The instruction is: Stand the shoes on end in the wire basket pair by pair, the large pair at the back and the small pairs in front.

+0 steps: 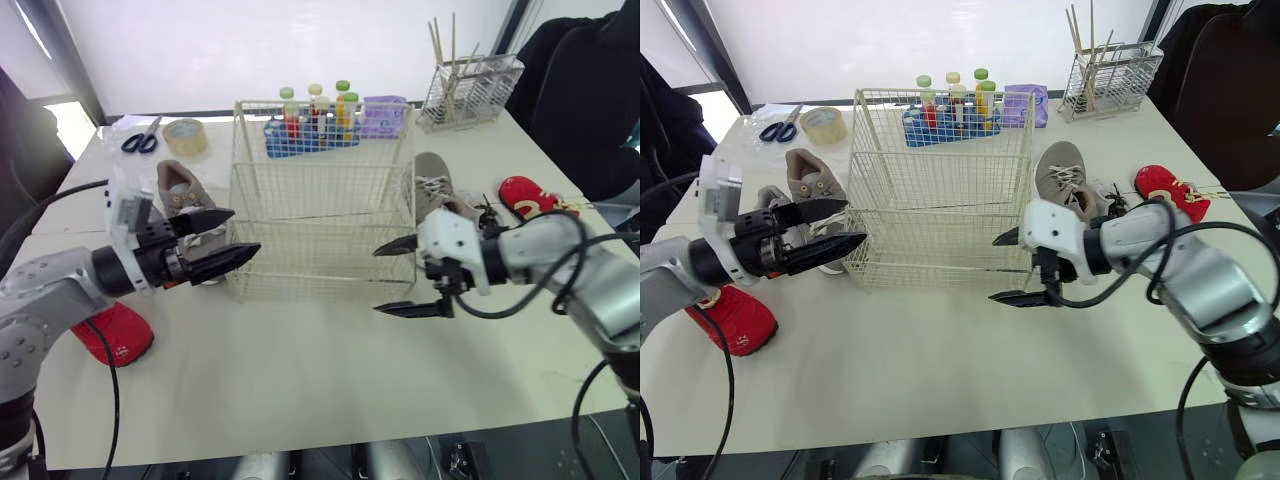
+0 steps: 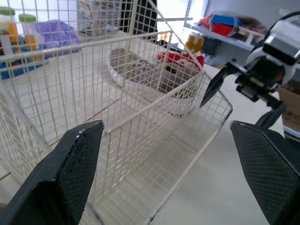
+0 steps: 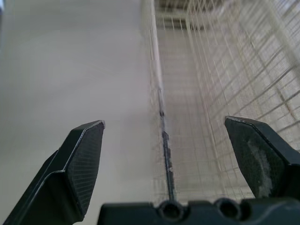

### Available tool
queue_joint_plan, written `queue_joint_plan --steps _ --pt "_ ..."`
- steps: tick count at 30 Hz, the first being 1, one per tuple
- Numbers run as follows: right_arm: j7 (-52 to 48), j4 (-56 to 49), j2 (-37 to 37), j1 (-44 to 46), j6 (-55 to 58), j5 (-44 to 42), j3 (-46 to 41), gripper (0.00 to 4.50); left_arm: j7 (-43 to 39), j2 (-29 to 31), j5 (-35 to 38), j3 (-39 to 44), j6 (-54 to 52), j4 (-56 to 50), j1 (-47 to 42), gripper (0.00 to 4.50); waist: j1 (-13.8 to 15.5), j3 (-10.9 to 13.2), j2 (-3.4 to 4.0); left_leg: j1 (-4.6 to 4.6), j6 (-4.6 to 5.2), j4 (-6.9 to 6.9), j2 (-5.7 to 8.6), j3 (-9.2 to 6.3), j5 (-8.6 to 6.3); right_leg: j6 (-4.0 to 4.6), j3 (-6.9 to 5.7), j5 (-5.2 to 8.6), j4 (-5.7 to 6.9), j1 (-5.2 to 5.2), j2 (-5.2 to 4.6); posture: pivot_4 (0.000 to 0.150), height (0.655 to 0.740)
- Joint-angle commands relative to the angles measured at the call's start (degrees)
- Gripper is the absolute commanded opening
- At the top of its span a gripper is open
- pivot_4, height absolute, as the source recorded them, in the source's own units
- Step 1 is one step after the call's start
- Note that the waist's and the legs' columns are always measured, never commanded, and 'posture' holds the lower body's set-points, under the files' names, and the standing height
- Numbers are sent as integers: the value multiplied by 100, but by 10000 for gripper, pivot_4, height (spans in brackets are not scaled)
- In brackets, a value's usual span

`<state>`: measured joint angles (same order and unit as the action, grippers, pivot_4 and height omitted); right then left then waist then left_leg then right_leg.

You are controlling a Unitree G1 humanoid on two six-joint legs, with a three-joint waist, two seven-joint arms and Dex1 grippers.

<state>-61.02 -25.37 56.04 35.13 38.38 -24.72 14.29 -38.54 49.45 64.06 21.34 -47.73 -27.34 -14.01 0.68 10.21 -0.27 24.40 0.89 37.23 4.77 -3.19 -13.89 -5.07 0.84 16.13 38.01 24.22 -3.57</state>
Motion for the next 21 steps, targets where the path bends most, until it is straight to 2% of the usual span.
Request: queue_joint_plan --steps 1,5,8,15,21 --pt "93 -235 -26 157 14 383 143 44387 120 -3 31 272 109 -245 65 45000 12 0 -1 1 -5 0 0 -1 3 0 -1 0 0 0 0 1500 7400" --pt "4 -282 31 140 -34 668 289 44387 197 -15 42 321 132 -311 143 45000 3 0 -1 0 2 2 1 -1 -1 0 -1 -1 -1 -4 0 1500 7400" --pt "-73 -281 39 143 -52 762 283 36824 220 -21 32 338 145 -331 169 45000 3 0 -1 -2 1 1 1 -1 -1 2 -1 -1 1 -3 0 1500 7400" --pt "-270 -201 15 263 -288 1116 343 1499 254 -29 -4 321 209 -316 163 45000 1 0 -1 -2 1 0 1 -1 -1 2 -1 -1 1 -2 0 1500 7400" --pt "-370 315 -136 608 -1257 1821 546 637 252 -13 -30 292 231 -262 99 45000 -36 0 -1 -2 -3 0 1 0 1 2 0 -2 4 0 1 1500 7400"
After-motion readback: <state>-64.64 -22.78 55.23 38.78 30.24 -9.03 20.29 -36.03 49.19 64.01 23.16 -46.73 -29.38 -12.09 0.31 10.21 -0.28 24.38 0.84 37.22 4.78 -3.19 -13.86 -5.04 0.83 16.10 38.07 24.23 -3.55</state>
